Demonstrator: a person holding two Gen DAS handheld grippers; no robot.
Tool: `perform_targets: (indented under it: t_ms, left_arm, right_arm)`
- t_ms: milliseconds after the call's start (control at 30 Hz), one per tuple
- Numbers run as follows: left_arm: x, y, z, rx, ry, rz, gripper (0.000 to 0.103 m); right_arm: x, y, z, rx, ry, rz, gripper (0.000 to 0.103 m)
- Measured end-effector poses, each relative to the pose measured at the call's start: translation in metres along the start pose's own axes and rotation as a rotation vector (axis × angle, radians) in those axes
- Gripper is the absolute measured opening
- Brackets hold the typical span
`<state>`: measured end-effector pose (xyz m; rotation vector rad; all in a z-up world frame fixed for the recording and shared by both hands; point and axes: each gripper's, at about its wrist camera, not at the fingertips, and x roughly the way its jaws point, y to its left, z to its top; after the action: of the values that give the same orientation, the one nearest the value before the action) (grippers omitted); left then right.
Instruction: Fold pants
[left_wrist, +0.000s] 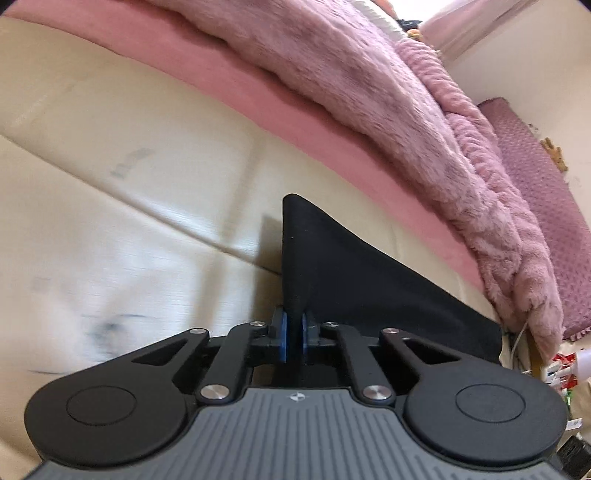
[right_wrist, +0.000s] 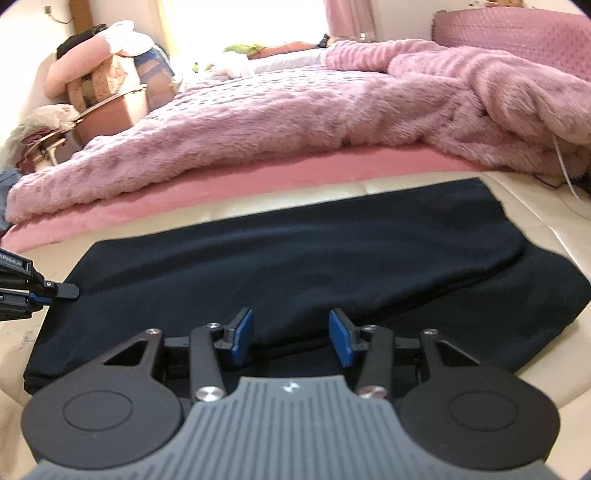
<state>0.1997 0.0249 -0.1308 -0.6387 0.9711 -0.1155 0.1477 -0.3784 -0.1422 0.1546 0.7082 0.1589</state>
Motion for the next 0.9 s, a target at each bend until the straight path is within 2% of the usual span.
perform_targets:
  t_ms: [300, 400, 500, 600, 700, 900]
  left_arm:
    - [-0.082, 0.067, 0.036, 0.013, 0.021, 0.102, 0.007]
    - [-0.106, 0.086, 0.053, 0.016, 0.020, 0.126, 0.007]
    - [-0.125, 0.098, 0.069, 0.012, 0.013, 0.140, 0.007]
    - [-0.139, 0.101, 0.082, -0.026, 0.010, 0.098, 0.007]
    - [-0.148, 0.087, 0.091, -0.023, 0.005, 0.056, 0.007]
    - [-0.153, 0.041, 0.097, -0.034, -0.012, -0.049, 0.007]
  right_arm:
    - [0.000, 0.080, 0.008, -0.147, 0.059, 0.171, 0.042]
    - [0.005, 0.107, 0.008, -0.217, 0.096, 0.187, 0.042]
    - [0.007, 0.119, 0.009, -0.233, 0.131, 0.185, 0.042]
    - [0.005, 0.125, 0.010, -0.260, 0.148, 0.165, 0.042]
    - [0.008, 0.120, 0.017, -0.283, 0.160, 0.128, 0.042]
    - [0.004, 0.107, 0.029, -0.275, 0.155, 0.116, 0.042]
